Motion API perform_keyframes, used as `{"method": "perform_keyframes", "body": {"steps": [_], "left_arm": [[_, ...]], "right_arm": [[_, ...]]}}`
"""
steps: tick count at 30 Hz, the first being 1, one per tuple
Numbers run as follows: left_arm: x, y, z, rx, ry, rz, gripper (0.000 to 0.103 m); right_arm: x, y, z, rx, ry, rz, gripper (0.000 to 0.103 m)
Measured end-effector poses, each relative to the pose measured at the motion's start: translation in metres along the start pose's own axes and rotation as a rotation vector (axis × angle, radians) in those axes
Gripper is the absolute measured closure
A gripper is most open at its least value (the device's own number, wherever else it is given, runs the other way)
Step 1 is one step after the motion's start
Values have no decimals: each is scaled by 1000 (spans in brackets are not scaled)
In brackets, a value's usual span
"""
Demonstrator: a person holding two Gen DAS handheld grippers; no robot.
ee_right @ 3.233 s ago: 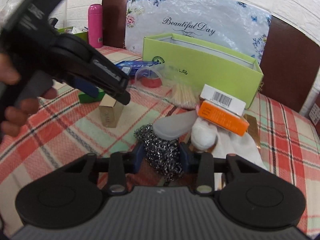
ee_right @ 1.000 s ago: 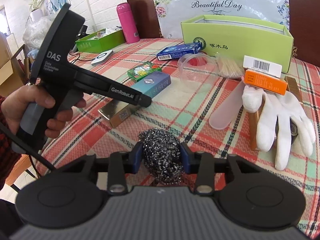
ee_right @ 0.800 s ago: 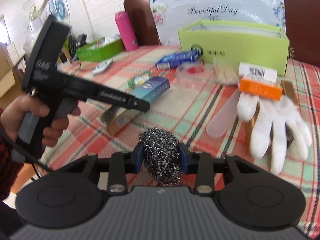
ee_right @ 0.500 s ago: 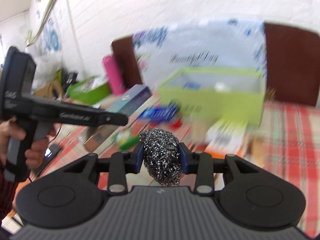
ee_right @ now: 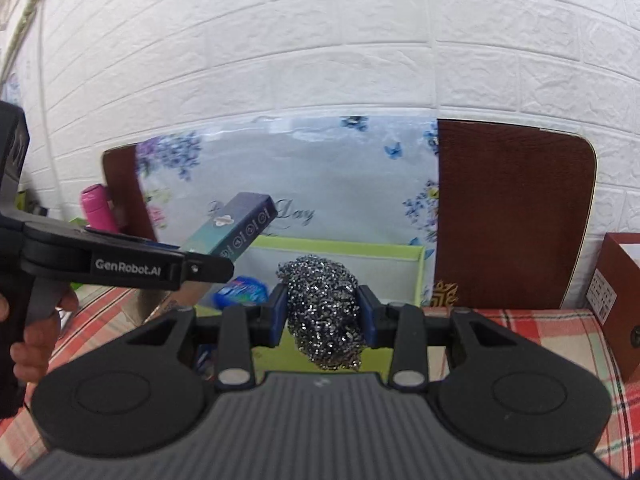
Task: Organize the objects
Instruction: 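Carry carton and scrubber into the lime-green box and open both tools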
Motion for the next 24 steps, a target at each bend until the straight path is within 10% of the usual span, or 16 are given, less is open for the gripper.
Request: {"method": "perform_keyframes", "body": {"steps": [12,15,24], "left_arm": [[-3,16,86,-8,89,11,57],[3,20,86,-75,61,29,20],[11,27,73,-60,66,-39,20]], "right_arm": [[3,-27,95,88,40,-67,64],[17,-28,108,114,47,-126,43],[23,-28,89,163,-24,-174,2]]}}
Point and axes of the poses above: each gripper's, at about its wrist camera, not at the fingertips, and z roughly the way its jaws point, y to its left, x to its underside, the point moved 7 cm from there along z, roughly the way its jaws point, and after that the axes turned 11 degrees about z, right-handed, at the moved point
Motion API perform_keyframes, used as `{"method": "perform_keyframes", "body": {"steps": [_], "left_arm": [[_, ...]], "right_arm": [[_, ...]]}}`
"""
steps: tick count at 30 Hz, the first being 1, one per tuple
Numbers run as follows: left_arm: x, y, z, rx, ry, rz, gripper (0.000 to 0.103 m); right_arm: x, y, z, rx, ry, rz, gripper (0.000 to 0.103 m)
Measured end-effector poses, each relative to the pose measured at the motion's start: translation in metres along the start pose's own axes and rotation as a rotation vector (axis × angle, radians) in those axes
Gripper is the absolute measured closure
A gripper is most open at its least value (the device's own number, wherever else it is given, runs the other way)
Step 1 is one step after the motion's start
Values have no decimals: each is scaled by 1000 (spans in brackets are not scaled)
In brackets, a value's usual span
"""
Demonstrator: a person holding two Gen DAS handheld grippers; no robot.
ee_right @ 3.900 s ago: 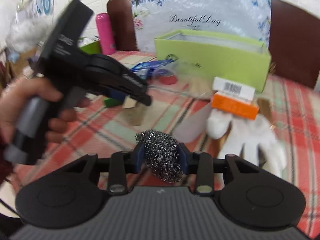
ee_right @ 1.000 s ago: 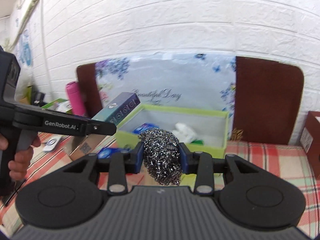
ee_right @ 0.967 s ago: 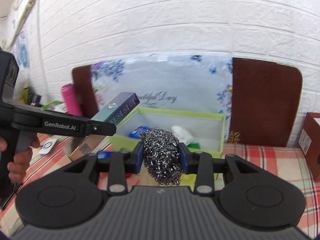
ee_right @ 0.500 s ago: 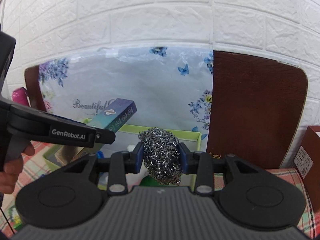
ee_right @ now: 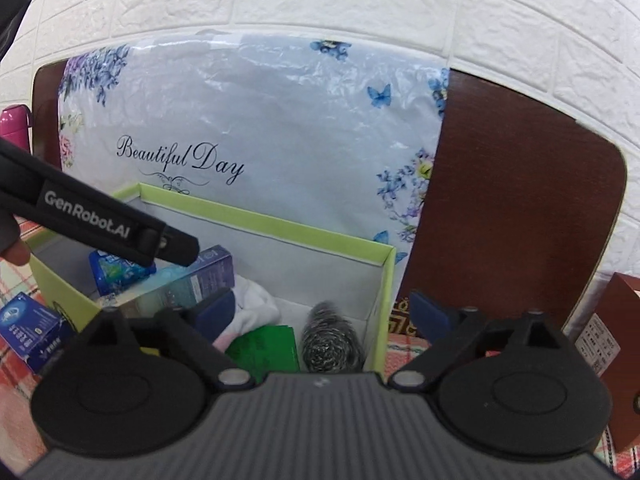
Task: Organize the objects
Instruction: 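Carry carton and scrubber into the lime-green box and open both tools, then move left tool to the green flower-print box while right tool approaches the frosted tube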
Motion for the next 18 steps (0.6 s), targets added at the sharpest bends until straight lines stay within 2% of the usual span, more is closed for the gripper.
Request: {"method": "perform_keyframes", "body": {"steps": [5,9,12,18], "left_arm": [[1,-5,-40,-7,-36,-6,20],[11,-11,-79,-52,-49,7,18],[24,-16,-108,-80,-66,5,18],[61,-27,-150,-68,-81,-38,16]], "right_arm": [[-14,-4,-41,-19,-37,51,0],[-16,-4,-80,-24,-63,74,0],[-10,-2,-109,-36,-78,94,0],[15,8,-156,-59,-73,115,0]]}}
Point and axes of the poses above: each gripper's, at about its wrist camera, not at the fingertips, and z roughly the way its jaws point, y to its left, x to its underside, the point moved 7 cm from there along z, roughly the way its jaws point, and after that the axes turned 11 degrees about z, right-handed, at the moved point
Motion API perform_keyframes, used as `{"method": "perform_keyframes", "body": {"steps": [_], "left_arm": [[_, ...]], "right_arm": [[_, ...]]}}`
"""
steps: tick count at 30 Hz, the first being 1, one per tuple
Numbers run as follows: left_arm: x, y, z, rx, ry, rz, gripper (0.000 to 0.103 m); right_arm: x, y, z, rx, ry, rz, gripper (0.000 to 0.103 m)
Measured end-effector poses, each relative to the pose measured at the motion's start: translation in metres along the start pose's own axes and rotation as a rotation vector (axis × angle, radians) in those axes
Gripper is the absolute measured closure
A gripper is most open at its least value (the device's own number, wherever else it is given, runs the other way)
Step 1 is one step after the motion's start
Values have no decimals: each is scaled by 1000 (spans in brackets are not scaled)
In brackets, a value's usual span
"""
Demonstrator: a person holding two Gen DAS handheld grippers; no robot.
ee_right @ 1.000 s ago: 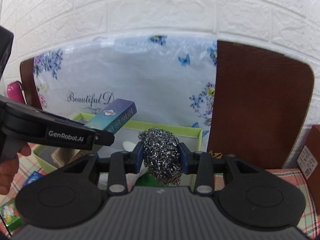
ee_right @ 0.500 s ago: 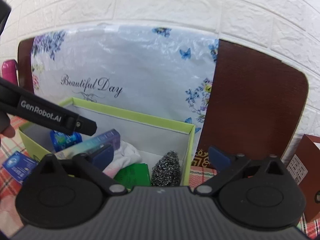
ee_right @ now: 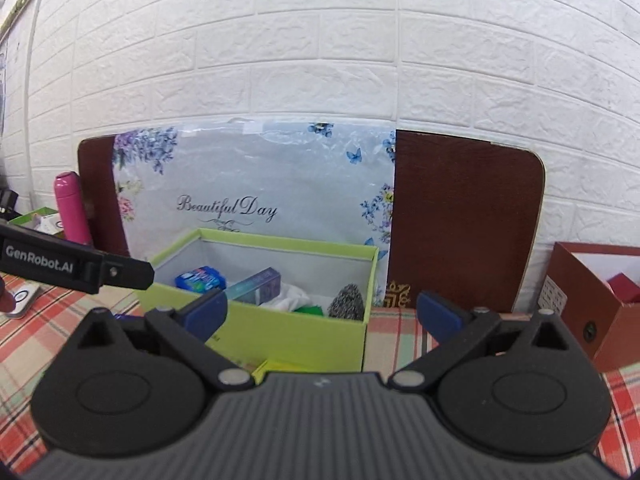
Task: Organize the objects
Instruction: 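Move left tool to the green flower-print box while right tool approaches the frosted tube, then close left tool on the green flower-print box while right tool grasps the frosted plastic tube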
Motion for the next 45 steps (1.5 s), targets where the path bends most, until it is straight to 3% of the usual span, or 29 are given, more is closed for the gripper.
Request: {"method": "perform_keyframes", "body": {"steps": [12,25,27,31,34,36,42,43,45], "left_arm": [[77,0,-24,-24,120,-92,16],[114,22,-30,-74,192,-143,16],[123,29,-32,-92,209,-157,16],[140,45,-35,-115,238,-193,16],[150,56,-37,-130,255,-215,16],[153,61,-37,-136,256,-221,16],[157,83,-24,-165,274,-261,16],[156,86,-20,-167,272,-267,16],[151,91,-11,-163,254,-260,16]], "right_arm": [[61,14,-46,-4,85,23,0],[98,24,-56,-24,167,75,0],[100,30,-59,-56,176,88,0],[117,53,-57,-216,270,157,0],[133,73,-49,-263,335,138,10],[140,82,-42,-253,346,102,12],[152,71,-12,-51,359,52,21],[151,70,-9,-35,344,40,26],[152,69,-5,-12,336,26,47]]}}
Point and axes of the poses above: each gripper's, at about its wrist camera, not at the fingertips, and z roughly the way its jaws point, y to its left, x to its underside, the point moved 7 cm from there along z, roughly the way its jaws point, and after that the axes turned 11 degrees about z, right-handed, at the moved point
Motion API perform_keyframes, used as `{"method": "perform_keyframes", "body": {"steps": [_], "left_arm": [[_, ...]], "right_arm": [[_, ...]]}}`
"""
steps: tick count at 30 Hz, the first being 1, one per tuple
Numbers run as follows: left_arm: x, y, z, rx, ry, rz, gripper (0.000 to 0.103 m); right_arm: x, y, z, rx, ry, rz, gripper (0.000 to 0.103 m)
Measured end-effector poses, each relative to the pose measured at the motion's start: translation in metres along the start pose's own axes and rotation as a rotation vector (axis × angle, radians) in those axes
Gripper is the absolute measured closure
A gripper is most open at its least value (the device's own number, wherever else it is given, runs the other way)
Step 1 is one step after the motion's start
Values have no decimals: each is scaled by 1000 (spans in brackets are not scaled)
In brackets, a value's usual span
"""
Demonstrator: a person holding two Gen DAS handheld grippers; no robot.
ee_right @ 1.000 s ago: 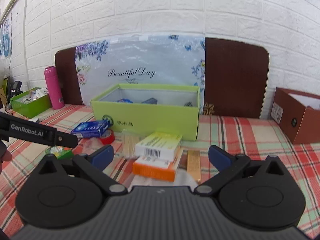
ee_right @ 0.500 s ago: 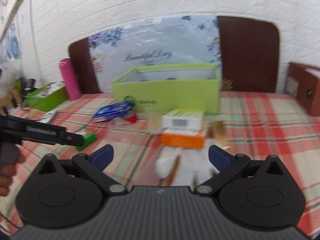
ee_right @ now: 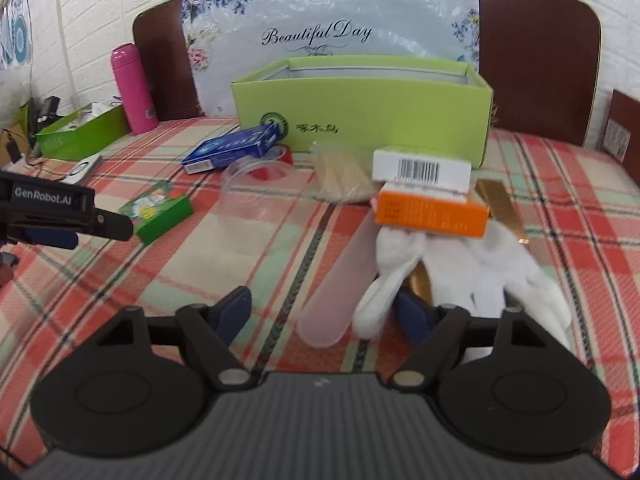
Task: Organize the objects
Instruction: 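Close left tool on the green flower-print box while right tool grasps the frosted plastic tube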
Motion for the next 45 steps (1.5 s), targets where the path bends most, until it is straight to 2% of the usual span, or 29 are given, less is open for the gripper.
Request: {"method": "perform_keyframes", "body": {"steps": [1,6,10,12,14,17,19,21,22,23,27,29,32,45], "left_arm": [[-5,0,5,5,-9,12,16],[-22,-4,30,16,-1,138,16],[-22,-6,49,-10,38,227,16],[-18,-7,54,-2,41,236,19],[-14,-8,52,17,17,235,31],[-4,-14,38,35,37,249,33],[10,-22,23,85,50,251,33],[28,-33,6,134,66,256,32],[37,-39,-2,141,68,270,32],[43,-44,-8,135,66,287,31],[49,-51,-14,88,53,316,23],[46,-48,-9,85,55,306,23],[43,-49,-8,130,55,279,32],[45,-57,-5,103,63,289,30]], "right_arm": [[2,-2,3,12,15,1,68],[17,-3,-13,-54,53,-30,74],[40,0,-36,-128,93,-102,77],[49,-1,-48,-136,101,-128,77],[54,-4,-58,-144,118,-122,77],[58,-8,-70,-156,145,-116,77],[59,-7,-74,-163,150,-131,77],[57,-6,-75,-167,141,-130,73],[56,-5,-74,-163,136,-129,67],[55,-4,-73,-159,128,-132,63],[48,1,-65,-158,110,-142,63],[44,4,-61,-155,104,-151,63],[40,8,-54,-162,108,-162,63],[41,12,-40,-155,132,-153,64]]}}
Point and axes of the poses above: each gripper's, at about its wrist camera, not at the fingertips, and z roughly the way its jaws point, y to its left, x to its underside, the point moved 7 cm from there along z, roughly the way its jaws point, and after that the axes turned 11 degrees about z, right-handed, at the moved point
